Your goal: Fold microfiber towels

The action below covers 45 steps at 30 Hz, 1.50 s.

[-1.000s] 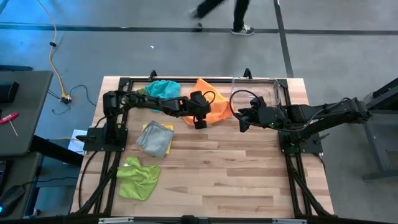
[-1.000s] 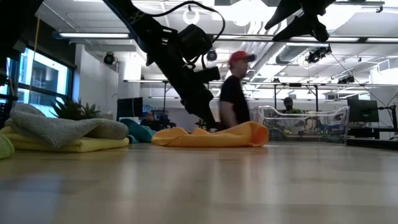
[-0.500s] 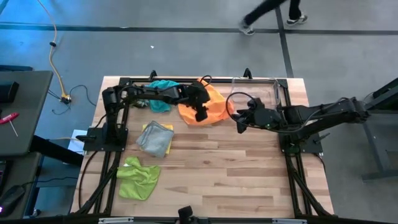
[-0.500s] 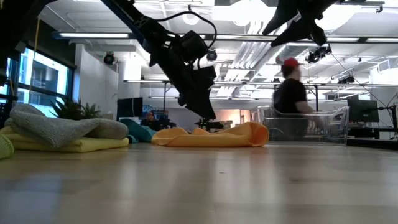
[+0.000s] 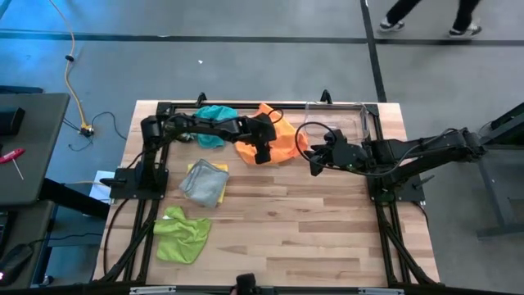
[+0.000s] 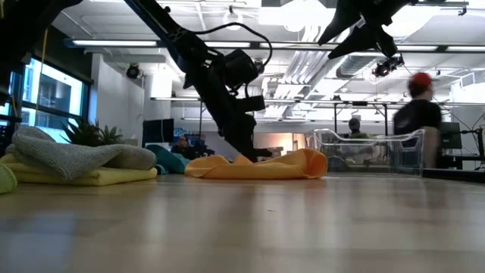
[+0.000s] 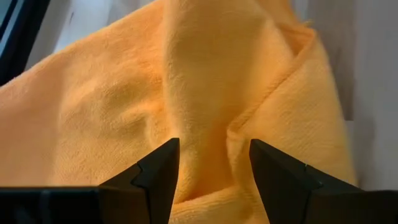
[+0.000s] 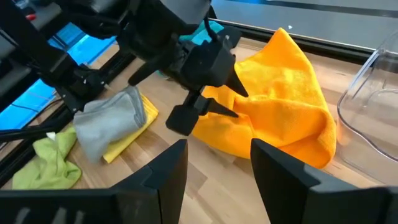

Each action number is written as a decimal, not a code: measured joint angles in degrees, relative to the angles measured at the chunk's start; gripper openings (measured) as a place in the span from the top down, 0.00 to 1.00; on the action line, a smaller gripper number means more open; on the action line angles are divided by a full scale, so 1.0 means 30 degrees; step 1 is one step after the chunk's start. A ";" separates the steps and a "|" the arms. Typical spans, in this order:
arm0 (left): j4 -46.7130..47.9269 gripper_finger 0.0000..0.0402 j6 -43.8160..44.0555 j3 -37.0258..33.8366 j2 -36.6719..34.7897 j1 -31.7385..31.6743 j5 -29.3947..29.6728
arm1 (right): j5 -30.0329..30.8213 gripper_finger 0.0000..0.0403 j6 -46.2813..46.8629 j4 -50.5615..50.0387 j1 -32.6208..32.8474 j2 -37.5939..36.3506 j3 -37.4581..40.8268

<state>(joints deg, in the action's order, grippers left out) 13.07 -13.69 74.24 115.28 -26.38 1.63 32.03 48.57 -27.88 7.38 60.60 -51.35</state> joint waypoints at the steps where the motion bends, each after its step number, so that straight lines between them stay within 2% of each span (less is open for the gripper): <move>1: 0.0010 0.54 -0.0056 0.0000 0.0040 0.0040 0.0112 | 0.0000 0.59 -0.0049 -0.0009 0.0000 0.0000 0.0000; 8: -0.0261 0.54 -0.2336 0.0000 0.0059 0.0490 0.0464 | 0.0309 0.59 -0.0208 -0.0036 0.0000 0.0000 0.0000; 20: -0.0279 0.55 -0.2963 0.0000 0.0445 0.0601 0.1307 | 0.0823 0.59 -0.0208 0.0364 0.0000 0.0029 0.0000; 23: -0.0333 0.60 -0.3185 0.0000 0.0438 0.0652 0.1225 | 0.0831 0.59 -0.0204 0.0503 -0.0001 0.0029 0.0000; 27: -0.0260 0.72 -0.4690 0.0000 0.0438 0.1213 0.1461 | 0.0831 0.59 -0.0201 0.0760 -0.0007 0.0029 0.0000; 35: -0.0298 0.91 -0.7155 -0.0015 0.1092 0.1905 0.4516 | 0.0823 0.59 0.0630 0.0823 0.0000 0.0036 0.0000; 37: -0.0249 0.96 -0.6993 -0.0007 0.1086 0.1848 0.4456 | 0.0809 0.59 0.0843 0.0820 0.0000 0.0036 0.0000; 39: 0.0453 0.99 -0.6488 -0.0007 0.1086 0.1667 0.3478 | 0.0801 0.59 0.0894 0.0858 0.0000 0.0036 0.0000; 45: 0.1987 1.00 -0.5111 0.0000 0.0755 0.1836 0.3022 | 0.0758 0.59 0.1323 0.0874 0.0000 0.0036 0.0000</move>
<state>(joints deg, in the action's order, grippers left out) 19.04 -29.03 74.24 117.55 -20.87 10.69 34.30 52.54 -25.26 7.38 60.71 -51.35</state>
